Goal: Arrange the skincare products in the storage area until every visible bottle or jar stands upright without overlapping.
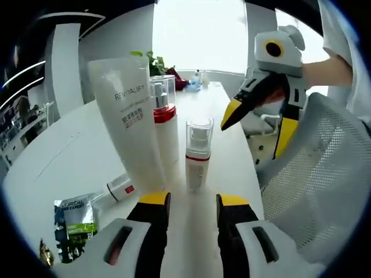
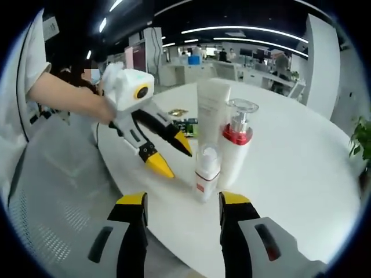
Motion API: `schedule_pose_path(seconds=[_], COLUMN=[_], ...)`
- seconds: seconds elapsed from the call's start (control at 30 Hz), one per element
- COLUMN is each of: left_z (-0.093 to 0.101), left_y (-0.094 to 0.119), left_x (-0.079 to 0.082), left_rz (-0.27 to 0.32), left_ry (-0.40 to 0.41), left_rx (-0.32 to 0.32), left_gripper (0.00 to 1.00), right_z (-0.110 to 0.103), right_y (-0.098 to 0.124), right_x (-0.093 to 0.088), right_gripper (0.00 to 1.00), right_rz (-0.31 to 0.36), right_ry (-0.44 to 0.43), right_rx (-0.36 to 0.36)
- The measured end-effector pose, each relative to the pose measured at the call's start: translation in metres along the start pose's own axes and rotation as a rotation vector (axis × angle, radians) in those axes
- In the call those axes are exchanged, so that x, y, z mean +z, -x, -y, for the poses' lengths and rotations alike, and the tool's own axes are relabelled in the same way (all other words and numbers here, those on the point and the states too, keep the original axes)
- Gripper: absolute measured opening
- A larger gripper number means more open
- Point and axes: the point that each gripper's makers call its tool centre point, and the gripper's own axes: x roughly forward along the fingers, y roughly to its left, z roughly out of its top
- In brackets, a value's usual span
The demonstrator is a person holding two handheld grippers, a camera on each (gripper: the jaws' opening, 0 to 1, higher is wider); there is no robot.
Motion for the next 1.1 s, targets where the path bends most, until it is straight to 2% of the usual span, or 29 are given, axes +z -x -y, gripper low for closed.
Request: schedule_pose_path(seconds=[0.23,0.47,0.53,0.67,0.73,0.8,0.97,1.03,1.1], left_z=[-0.004,-0.008,-0.014,-0.013,-0.018,-0.013,-0.016,-0.021,-0.024], left_y=[0.034,0.082,0.097,0.124,0.141,0.156,0.189,0.206,0.218], left_x=[0.002,0.002,-0.002,0.009,0.009,0.018,0.012,0.01,0.009], left_rz=[0.027,0.062,0.074,0.134,0.158,0.175,0.209,0.228,0.253], left_ry=[0.061,0.143,0.169,0.219,0.245,0.275,0.344,0.387,0.424], left_rx=[0.076,0.174,0.207,0.265,0.302,0.332,0.392,0.453,0.486], left_gripper=[0.39,0.47,0.48,0.48,0.49,0.5,0.55,0.59,0.64], right_z=[0.002,-0.003,-0.006,-0.014,-0.018,-0.021,-0.027,-0.031,-0.033], right_y=[0.007,0.013,0.013,0.014,0.015,0.015,0.013,0.013,0.012], right_x=[0.015,0.034,0.039,0.049,0.053,0.056,0.061,0.064,0.065], right_gripper=[0.55,0.61,0.63,0.66,0.68,0.72,0.76,0.77,0.79], right_rz=[0.045,0.086,0.095,0.114,0.124,0.13,0.139,0.148,0.151], right_ry=[-0.031,-0.041,-0.042,-0.04,-0.043,-0.045,-0.053,-0.064,-0.075], right_rx=[-0.027,-0.05,-0.052,-0.056,-0.06,-0.066,-0.068,-0.063,-0.064])
